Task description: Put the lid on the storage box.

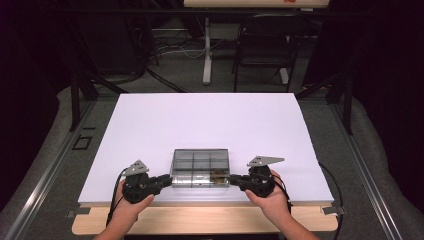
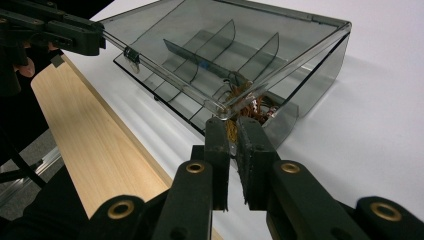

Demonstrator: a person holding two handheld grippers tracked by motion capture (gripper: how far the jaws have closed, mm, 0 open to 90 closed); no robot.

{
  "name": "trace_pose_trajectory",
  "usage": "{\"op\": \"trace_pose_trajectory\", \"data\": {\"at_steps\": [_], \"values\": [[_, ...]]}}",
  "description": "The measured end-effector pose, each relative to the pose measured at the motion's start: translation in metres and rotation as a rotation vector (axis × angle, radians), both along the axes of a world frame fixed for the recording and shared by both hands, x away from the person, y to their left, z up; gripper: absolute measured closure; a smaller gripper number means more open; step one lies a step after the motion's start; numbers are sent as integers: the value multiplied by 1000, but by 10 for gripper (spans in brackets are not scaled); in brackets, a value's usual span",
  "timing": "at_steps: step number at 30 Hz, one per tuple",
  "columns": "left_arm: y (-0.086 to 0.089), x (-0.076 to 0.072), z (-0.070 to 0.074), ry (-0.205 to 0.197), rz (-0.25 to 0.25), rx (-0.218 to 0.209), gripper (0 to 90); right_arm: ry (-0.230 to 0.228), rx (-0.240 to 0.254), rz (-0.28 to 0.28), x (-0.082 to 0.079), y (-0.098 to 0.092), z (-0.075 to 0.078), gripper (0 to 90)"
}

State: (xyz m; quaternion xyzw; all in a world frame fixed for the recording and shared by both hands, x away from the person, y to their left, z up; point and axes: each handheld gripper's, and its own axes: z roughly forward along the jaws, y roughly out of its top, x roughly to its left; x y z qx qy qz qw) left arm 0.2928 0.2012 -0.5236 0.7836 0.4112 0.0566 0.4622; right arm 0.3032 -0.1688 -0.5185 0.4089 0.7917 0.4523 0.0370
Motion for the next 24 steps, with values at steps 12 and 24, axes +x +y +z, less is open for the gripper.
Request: {"op": "trace_pose_trajectory", "data": {"at_steps": [12, 24], "values": [[-1, -2, -9, 9, -3, 9, 768, 7, -19, 3, -2, 1, -8, 840], [1, -4, -12, 12, 1, 10, 762, 8, -44, 19, -4, 3, -12, 837]]}}
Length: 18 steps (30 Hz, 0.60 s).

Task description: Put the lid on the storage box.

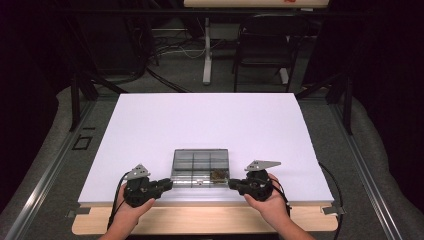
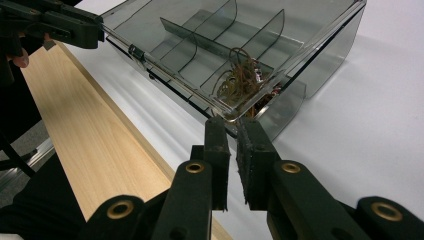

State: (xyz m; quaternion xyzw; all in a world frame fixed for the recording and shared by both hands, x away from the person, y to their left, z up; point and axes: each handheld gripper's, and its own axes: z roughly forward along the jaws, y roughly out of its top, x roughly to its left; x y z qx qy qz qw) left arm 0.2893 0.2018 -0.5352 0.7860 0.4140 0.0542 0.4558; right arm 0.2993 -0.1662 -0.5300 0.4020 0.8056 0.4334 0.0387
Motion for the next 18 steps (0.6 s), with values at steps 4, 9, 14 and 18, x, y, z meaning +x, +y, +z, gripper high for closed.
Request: {"op": "trace_pose_trajectory", "data": {"at_steps": [4, 9, 14, 18], "values": [[0, -1, 2, -7, 3, -7, 761, 2, -2, -1, 0, 0, -1, 837], [0, -1, 1, -6, 4, 2, 755, 4, -2, -3, -1, 0, -3, 828], [1, -1, -1, -3, 7, 1, 747, 3, 7, -10, -2, -3, -3, 824], [3, -2, -1, -1, 17, -9, 727, 1, 23, -21, -3, -6, -2, 810]]}}
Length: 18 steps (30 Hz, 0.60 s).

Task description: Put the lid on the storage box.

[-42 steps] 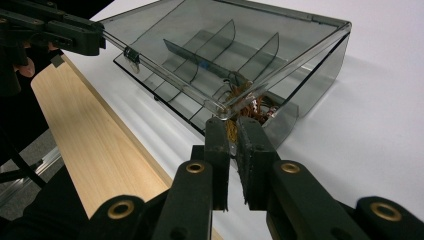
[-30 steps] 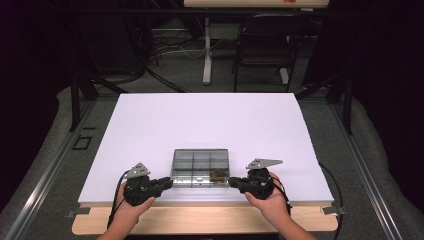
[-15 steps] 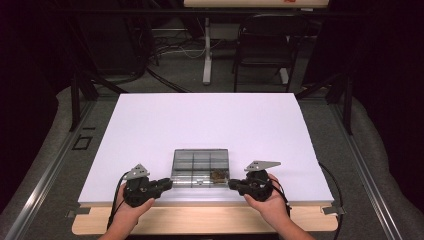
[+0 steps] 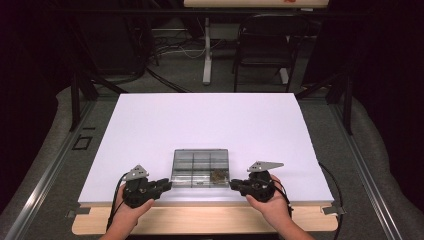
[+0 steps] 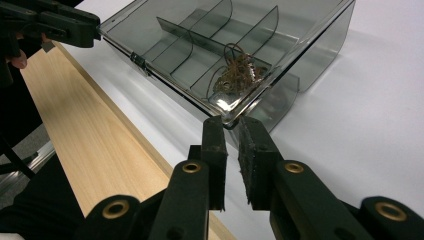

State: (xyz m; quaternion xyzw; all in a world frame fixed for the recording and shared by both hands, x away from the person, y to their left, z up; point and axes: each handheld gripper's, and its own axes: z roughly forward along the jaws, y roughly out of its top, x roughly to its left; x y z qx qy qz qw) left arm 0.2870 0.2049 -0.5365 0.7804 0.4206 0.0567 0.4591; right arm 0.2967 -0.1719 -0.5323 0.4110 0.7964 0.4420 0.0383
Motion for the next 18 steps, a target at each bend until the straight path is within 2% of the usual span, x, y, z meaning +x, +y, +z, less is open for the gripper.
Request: {"op": "trace_pose_trajectory", "data": {"at_steps": [6, 9, 13, 16, 18], "values": [[5, -1, -2, -6, 31, -18, 671, -10, 34, -25, -1, -9, 1, 754], [10, -2, -2, -16, 54, -21, 638, -16, 68, -62, -2, -17, 1, 729], [14, -3, -4, -18, 74, -30, 611, -29, 71, -85, -2, -22, -1, 705], [18, -3, -6, -24, 91, -22, 588, -39, 62, -105, -2, -29, -2, 681], [23, -4, -7, -27, 114, -24, 562, -62, 55, -125, -2, -36, -1, 651]]}}
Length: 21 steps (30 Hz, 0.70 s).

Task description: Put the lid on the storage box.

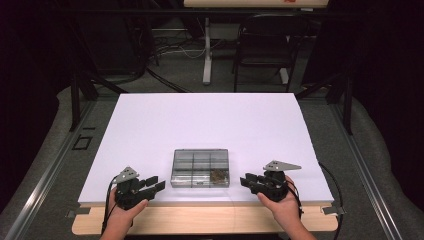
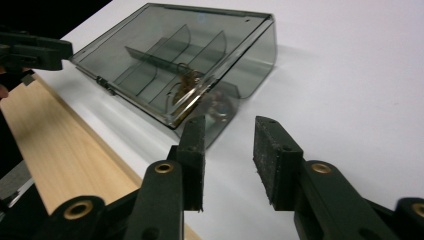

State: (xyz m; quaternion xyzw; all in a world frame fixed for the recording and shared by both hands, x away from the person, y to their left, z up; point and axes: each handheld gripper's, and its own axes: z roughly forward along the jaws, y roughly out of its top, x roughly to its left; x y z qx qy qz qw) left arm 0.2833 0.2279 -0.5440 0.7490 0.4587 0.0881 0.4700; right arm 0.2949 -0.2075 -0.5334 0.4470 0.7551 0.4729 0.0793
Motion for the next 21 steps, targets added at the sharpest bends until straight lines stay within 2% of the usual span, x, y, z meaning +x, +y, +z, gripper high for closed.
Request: {"op": "trace_pose_trajectory", "data": {"at_steps": [5, 15, 19, 21], "values": [[11, 1, 0, -6, 38, -14, 533, -14, 10, -38, 1, -12, 0, 627], [45, 6, 1, -20, 146, -7, 508, -26, 22, -115, 10, -34, -2, 574], [53, 6, 2, -32, 174, 4, 500, -36, 4, -132, 11, -40, -3, 564], [60, 7, 1, -39, 198, 10, 493, -48, -26, -149, 13, -47, -3, 545]]}}
